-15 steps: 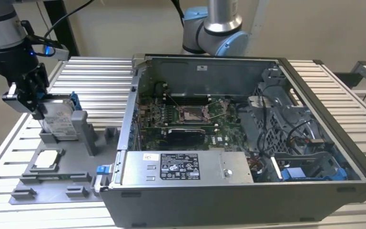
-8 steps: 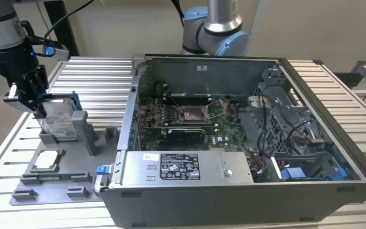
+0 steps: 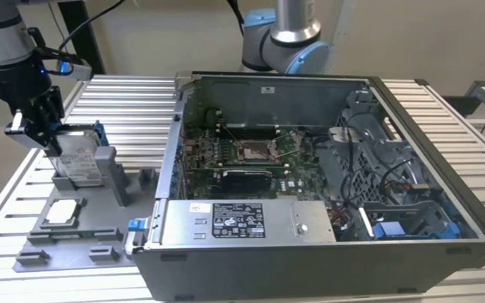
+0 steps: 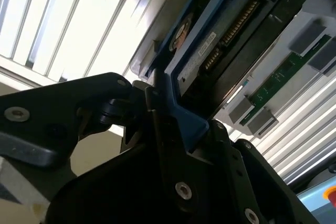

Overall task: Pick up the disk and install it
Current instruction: 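Pick up the disk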

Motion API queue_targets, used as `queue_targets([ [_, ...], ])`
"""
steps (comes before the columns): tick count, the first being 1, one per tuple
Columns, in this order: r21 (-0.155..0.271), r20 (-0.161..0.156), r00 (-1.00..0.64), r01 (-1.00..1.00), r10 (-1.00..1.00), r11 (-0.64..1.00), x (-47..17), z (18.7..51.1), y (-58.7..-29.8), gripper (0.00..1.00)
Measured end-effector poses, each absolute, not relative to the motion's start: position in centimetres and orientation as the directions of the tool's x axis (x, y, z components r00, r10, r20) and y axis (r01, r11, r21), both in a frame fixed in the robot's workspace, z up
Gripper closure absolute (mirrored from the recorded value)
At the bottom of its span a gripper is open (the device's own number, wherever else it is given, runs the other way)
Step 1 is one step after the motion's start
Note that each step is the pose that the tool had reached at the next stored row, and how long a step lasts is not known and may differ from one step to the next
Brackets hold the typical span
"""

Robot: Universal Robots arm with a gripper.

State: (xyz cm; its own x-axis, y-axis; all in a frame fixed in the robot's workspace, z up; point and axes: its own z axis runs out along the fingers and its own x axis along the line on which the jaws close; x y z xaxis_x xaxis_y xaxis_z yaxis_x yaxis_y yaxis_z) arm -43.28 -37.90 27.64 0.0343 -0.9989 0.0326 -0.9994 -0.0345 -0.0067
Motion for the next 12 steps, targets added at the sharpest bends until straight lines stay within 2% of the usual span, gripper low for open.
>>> queue_targets([
  [12,-0.006,0.032,0.034,-0.999,-0.999,-0.034,-43.28,27.85,-37.9,1.0],
])
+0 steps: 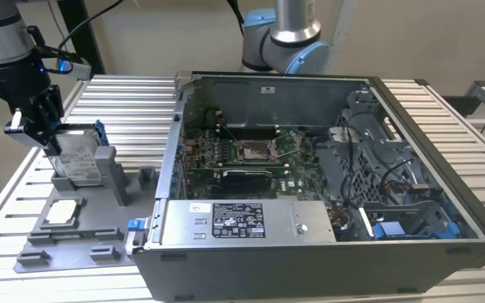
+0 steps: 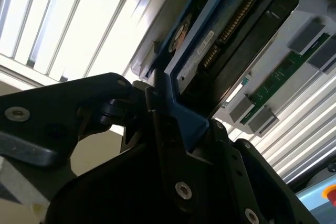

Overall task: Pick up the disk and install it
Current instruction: 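Pick up the disk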

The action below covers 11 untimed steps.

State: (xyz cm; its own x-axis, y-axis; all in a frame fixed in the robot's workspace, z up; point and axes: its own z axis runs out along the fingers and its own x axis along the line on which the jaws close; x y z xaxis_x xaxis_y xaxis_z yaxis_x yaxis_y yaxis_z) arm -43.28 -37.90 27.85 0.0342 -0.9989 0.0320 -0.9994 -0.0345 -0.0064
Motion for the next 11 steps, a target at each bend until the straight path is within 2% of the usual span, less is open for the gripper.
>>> queue_targets([
  [11,-0.006,0.032,0.034,-0.999,-0.999,-0.034,-43.28,28.27,-37.87,1.0],
])
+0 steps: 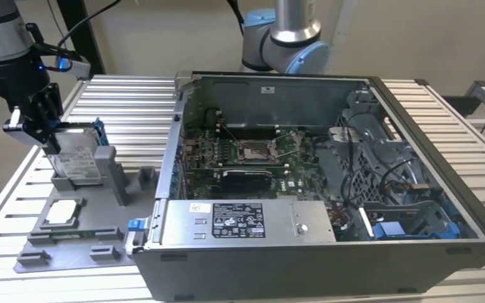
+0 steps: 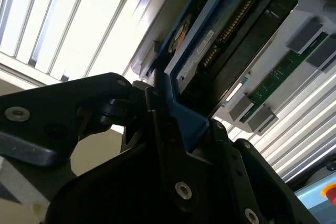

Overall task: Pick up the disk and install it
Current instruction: 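Pick up the disk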

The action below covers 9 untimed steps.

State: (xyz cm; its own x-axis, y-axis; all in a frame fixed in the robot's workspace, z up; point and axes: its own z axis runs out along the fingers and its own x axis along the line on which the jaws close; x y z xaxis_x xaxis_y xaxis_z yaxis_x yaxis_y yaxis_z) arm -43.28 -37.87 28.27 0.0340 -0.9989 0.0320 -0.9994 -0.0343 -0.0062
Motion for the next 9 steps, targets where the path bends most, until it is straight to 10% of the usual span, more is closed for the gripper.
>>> queue_targets([
  [9,-0.006,0.032,0.034,-0.999,-0.999,-0.034,-43.3,29.5,-37.9,1.0],
])
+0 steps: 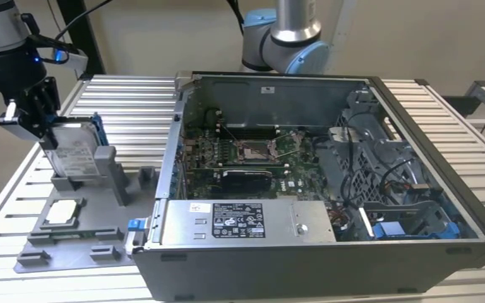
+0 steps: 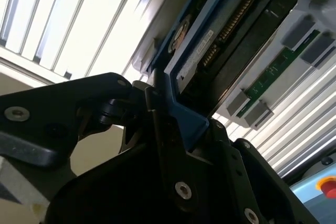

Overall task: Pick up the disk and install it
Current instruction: 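Pick up the disk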

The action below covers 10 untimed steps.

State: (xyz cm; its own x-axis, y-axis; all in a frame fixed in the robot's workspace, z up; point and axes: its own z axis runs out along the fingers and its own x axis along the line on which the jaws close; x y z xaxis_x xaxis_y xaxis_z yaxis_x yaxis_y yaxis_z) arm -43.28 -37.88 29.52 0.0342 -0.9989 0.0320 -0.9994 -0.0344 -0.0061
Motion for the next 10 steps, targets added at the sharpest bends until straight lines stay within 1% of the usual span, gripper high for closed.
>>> queue_targets([
  [10,-0.006,0.032,0.034,-0.999,-0.999,-0.034,-43.3,31.0,-37.9,1.0],
])
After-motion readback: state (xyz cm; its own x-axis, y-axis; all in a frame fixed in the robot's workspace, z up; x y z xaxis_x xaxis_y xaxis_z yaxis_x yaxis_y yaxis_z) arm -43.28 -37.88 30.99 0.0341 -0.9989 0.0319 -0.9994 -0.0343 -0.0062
